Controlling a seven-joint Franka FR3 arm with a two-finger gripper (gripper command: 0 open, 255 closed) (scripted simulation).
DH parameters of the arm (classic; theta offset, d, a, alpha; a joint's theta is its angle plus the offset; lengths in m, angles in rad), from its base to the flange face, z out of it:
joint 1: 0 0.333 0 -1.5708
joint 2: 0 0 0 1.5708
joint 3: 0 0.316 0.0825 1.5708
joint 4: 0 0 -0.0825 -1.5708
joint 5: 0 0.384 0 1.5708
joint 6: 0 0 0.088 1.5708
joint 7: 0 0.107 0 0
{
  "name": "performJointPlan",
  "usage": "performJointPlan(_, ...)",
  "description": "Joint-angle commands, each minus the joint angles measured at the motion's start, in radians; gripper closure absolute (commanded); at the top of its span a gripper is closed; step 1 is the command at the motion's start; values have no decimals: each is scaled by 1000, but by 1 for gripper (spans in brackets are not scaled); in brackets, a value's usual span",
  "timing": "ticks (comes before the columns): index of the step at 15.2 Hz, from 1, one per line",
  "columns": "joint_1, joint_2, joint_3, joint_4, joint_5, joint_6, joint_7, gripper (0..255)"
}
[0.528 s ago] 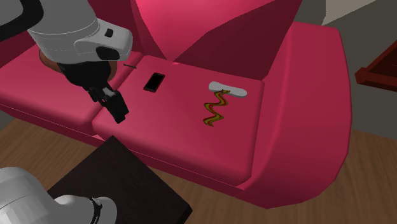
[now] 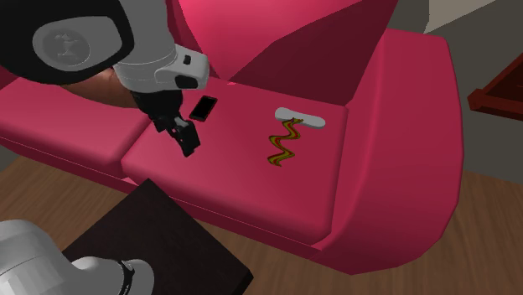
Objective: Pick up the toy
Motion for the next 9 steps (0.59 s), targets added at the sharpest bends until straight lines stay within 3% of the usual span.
performJointPlan(1, -2, 74, 0, -2, 0, 85, 5, 0)
performJointPlan(9, -8, 348, -1, 47, 3, 334, 29, 0)
